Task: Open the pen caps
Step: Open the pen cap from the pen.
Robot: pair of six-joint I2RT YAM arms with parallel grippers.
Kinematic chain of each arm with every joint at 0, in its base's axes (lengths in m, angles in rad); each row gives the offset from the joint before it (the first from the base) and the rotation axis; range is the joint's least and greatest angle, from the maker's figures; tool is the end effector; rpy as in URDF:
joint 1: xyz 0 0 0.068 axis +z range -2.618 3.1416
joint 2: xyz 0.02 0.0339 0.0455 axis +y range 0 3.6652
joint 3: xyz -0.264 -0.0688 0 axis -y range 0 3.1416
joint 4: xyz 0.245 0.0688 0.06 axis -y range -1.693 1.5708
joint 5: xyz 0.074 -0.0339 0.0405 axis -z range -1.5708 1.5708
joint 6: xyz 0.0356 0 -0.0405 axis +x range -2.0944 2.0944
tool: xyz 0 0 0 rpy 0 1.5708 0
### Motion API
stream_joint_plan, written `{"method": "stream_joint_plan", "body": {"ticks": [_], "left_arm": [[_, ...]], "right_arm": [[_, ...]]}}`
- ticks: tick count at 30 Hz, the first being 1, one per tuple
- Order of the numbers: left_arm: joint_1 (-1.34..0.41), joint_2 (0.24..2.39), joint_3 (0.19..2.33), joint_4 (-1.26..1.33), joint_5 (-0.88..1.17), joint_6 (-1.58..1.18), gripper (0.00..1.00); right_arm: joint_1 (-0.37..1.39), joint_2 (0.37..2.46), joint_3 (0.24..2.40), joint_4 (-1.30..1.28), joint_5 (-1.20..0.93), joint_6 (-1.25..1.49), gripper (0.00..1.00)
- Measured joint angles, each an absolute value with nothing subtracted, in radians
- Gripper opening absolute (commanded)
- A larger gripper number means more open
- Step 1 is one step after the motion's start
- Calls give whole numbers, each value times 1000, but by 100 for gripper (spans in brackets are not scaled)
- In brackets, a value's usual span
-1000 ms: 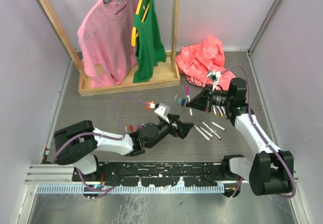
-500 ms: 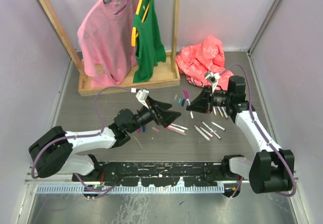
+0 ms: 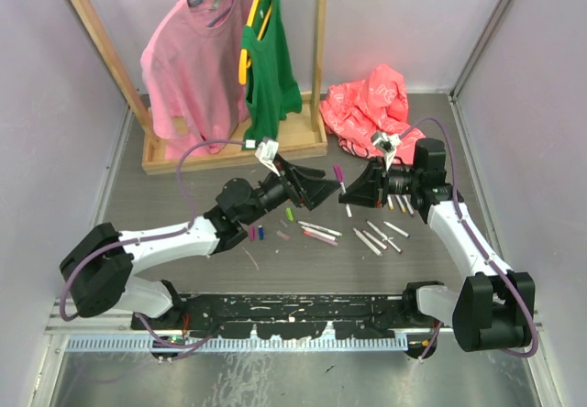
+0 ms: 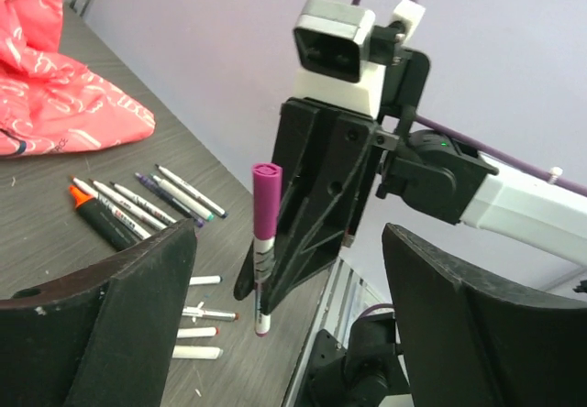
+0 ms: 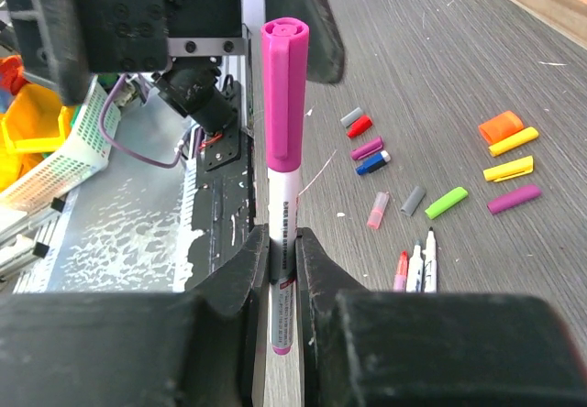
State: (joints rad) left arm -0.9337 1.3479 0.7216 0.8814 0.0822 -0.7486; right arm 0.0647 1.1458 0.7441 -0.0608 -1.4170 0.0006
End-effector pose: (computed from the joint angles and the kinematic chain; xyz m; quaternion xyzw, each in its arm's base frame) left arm 0.1769 -0.2439 0.3036 0.0888 0.6053 -0.6061 0.5083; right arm 0.2285 0.0501 0.2780 -0.3629 0.6344 0.5661 0.3813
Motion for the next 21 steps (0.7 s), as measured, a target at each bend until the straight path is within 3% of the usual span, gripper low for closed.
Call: {"method": "stream_joint_plan", "body": {"ticks": [11, 21], "left_arm": [[-906, 1509, 802, 880, 121, -827, 47], [-876, 1547, 816, 927, 188, -905, 43]], "right_arm": [[70, 1146, 744, -63, -1425, -3, 1], [70, 1153, 744, -70, -1420, -4, 1]]}}
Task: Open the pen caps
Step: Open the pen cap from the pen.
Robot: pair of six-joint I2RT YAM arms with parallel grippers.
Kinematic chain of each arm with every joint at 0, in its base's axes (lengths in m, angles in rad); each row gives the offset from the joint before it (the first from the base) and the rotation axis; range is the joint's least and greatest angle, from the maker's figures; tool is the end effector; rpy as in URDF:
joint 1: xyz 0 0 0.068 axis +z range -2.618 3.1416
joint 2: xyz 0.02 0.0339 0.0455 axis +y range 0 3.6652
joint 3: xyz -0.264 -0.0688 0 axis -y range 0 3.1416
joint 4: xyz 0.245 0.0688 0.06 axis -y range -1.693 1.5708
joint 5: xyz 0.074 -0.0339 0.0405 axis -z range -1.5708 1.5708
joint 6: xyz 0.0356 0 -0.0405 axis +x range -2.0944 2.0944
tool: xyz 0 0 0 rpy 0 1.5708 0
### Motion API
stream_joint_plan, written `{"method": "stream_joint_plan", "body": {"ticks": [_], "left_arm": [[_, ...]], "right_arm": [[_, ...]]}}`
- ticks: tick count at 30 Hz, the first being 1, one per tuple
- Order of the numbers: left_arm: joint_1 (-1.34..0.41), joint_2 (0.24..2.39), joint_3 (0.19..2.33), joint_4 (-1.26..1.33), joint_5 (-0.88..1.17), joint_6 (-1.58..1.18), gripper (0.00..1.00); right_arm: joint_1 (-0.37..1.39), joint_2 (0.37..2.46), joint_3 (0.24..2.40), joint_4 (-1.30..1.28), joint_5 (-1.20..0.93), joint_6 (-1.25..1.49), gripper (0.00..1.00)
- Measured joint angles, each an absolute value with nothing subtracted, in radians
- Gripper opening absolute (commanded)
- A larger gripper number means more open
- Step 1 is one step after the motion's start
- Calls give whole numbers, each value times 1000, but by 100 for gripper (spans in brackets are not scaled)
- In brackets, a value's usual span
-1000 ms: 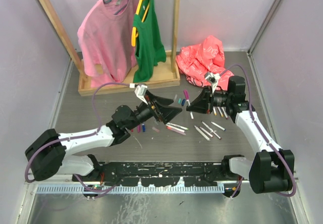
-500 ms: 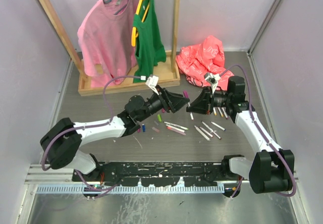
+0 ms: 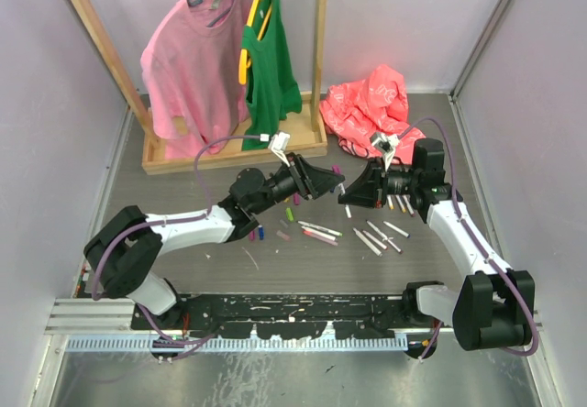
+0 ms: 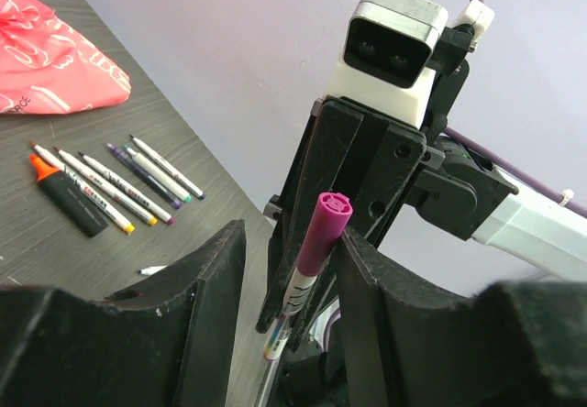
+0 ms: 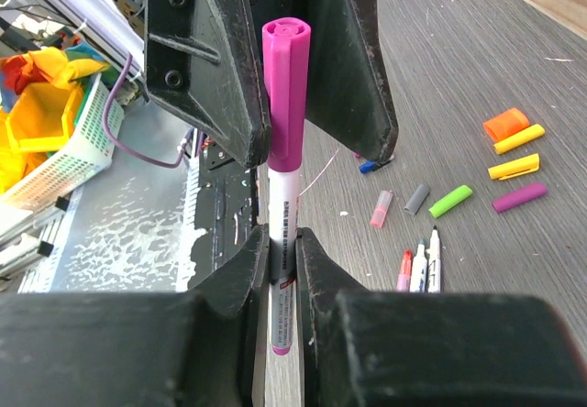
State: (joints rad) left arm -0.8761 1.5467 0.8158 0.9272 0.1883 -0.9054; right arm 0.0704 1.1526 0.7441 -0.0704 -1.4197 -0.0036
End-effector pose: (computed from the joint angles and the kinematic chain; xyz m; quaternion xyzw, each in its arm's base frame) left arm 0.2144 -0.2678 0.2798 0.0634 0.6326 -0.6359 0.4376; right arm 0.2288 0.0514 0.2759 -0.3621 0.6352 0.5698 0.3750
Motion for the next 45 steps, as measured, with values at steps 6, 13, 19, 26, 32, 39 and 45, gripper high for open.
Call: {"method": "stream_joint_plan", "body": {"ticks": [6, 13, 19, 26, 32, 39, 45], "left_arm": [[-872, 1547, 817, 932, 202, -912, 37], [-869, 1550, 831, 934, 223, -928, 15], [-859, 1567, 839, 935, 245, -904, 0], [-837, 1568, 855, 925, 283, -861, 0], [-815, 1515, 902, 801, 284, -730, 0], [-710, 1420, 1031, 827, 85, -635, 0], [-699, 1309, 1023, 886, 31, -611, 0]], "right_arm": [[71, 1153, 744, -71, -1419, -6, 1], [73, 1162, 744, -75, -1418, -7, 1], [73, 1166, 744, -94, -1411, 4, 1], [75, 1172, 750, -91, -1399, 4, 1], [96, 1194, 785, -41, -1371, -2, 1], [117, 1209, 780, -84, -1396, -24, 1], [121, 1209, 798, -224, -1363, -154, 1]]}}
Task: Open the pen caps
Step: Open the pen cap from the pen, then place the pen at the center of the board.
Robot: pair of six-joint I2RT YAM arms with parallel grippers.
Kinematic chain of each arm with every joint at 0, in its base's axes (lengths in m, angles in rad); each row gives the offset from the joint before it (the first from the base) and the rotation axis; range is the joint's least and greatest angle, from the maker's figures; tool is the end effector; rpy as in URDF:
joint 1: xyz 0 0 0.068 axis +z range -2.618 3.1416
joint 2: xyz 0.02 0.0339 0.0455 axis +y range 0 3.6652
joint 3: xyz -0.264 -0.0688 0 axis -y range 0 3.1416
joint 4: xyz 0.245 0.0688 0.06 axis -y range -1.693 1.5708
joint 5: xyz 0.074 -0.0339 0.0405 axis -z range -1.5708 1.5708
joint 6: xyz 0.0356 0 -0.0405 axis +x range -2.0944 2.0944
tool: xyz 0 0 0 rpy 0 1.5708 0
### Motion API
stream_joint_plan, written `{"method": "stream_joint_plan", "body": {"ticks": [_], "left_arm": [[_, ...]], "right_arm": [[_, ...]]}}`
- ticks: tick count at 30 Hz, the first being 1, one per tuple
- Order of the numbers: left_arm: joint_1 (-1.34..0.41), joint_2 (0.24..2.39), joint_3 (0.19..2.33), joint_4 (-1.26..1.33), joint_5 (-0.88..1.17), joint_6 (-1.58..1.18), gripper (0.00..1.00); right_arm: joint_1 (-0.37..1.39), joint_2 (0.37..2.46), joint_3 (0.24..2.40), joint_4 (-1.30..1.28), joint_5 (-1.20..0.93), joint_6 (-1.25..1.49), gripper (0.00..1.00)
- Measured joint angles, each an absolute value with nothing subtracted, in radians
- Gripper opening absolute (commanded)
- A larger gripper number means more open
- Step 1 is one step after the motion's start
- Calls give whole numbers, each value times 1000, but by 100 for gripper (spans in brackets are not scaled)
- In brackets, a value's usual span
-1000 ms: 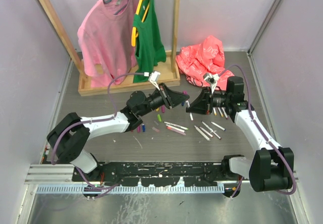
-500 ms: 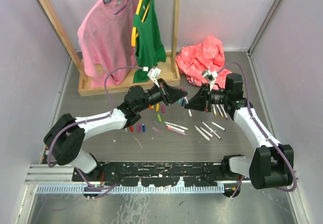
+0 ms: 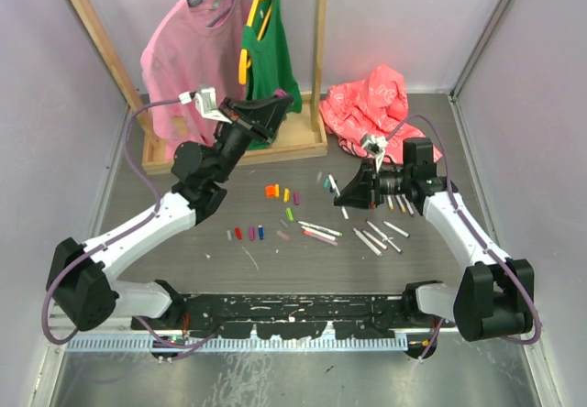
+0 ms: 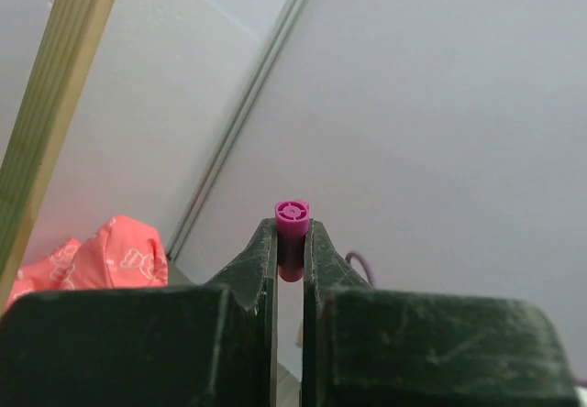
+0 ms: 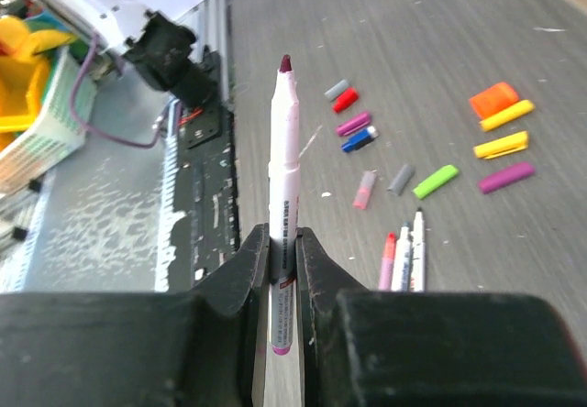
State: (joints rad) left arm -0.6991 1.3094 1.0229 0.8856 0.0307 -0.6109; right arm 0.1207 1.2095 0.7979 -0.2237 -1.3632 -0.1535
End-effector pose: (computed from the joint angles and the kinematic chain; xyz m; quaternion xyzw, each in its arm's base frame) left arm 0.2245 -0.1902 0.4186 0.0341 0.4659 -0.5443 0.6968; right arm 0.2347 0.0636 0.2692 -0.3761 0.6478 0.5565 0.3593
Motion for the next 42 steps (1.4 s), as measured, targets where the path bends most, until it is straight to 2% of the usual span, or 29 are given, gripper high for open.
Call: {"method": "stream_joint_plan", "body": {"ticks": [6, 11, 14, 22, 30, 42], "left_arm": [[-700, 1182, 843, 857, 65, -611, 0], [-701, 1128, 719, 810, 121, -627, 0], [-718, 1148, 699, 770, 155, -627, 0], [-896, 1291, 699, 638, 130, -450, 0], [-908, 1420, 697, 609, 76, -343, 0], [-908, 1473, 694, 616, 60, -297, 0]], "right_arm": [[99, 1200, 921, -486, -1156, -406, 1], [-25, 1157, 950, -562, -960, -496, 1], [-101, 1149, 950, -583, -829, -527, 1], [-352, 1162, 950, -607, -582, -613, 1], [-467, 1373, 950, -555, -414, -690, 1], [-485, 1617, 1032, -493, -276, -747, 7]]}}
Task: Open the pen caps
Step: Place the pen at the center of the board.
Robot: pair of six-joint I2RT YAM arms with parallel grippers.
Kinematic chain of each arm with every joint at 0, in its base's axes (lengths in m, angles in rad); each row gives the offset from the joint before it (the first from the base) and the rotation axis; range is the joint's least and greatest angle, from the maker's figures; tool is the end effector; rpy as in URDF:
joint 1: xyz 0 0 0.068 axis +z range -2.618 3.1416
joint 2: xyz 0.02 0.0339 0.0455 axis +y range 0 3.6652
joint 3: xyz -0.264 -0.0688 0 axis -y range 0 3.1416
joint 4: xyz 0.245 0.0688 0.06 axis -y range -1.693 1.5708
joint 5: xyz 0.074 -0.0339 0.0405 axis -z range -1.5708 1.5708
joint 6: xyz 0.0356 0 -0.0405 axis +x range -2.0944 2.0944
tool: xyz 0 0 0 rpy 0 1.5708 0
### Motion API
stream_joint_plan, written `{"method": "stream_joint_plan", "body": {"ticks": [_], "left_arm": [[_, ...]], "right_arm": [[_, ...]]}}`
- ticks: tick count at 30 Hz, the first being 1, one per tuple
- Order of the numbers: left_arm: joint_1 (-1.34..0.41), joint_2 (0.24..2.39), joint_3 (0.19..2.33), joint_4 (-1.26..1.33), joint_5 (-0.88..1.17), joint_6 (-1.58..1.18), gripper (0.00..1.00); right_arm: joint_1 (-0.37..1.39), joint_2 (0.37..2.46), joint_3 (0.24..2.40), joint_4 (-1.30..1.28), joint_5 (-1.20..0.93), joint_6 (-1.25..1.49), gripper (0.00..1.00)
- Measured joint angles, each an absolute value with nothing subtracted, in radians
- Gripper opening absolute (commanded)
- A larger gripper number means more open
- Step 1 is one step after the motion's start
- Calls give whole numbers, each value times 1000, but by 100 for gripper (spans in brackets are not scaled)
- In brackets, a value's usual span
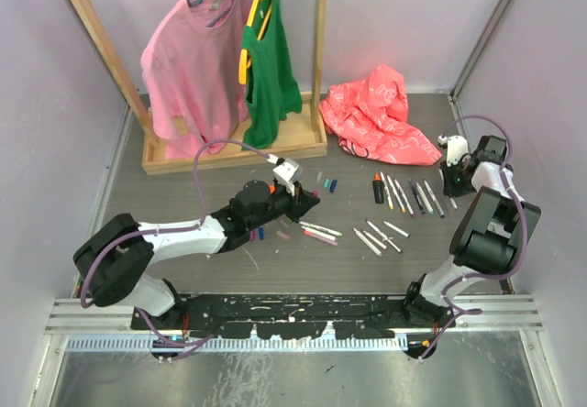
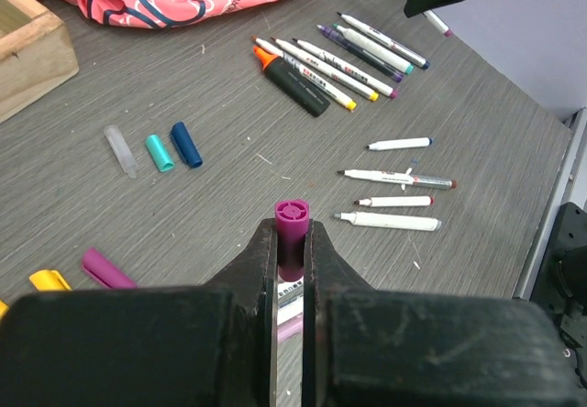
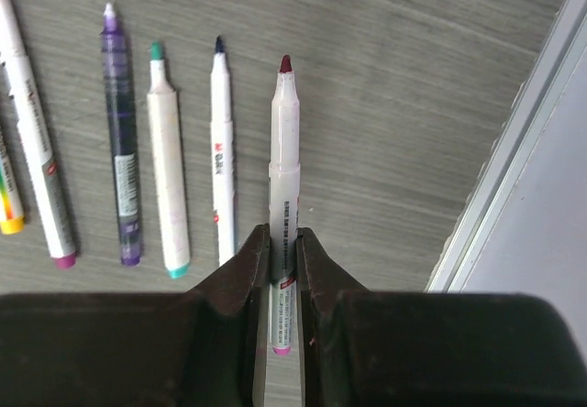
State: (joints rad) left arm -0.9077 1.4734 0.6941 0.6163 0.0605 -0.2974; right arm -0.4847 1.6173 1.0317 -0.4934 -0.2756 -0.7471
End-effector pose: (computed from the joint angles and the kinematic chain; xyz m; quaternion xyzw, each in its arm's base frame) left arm 0.1946 -0.2526 0.2290 0.2476 0.7209 -0.3856 0.5199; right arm 0.2883 -0.1409 0.1964 -0.1588 0.9481 -0.0305 0.2738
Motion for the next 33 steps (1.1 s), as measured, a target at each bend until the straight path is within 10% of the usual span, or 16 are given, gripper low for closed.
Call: {"method": "stream_joint_plan", "body": {"ticks": [33], "left_arm": [[-908, 1473, 682, 624, 49, -297, 0]], "right_arm": [[-485, 1877, 1223, -593, -308, -749, 26]]}}
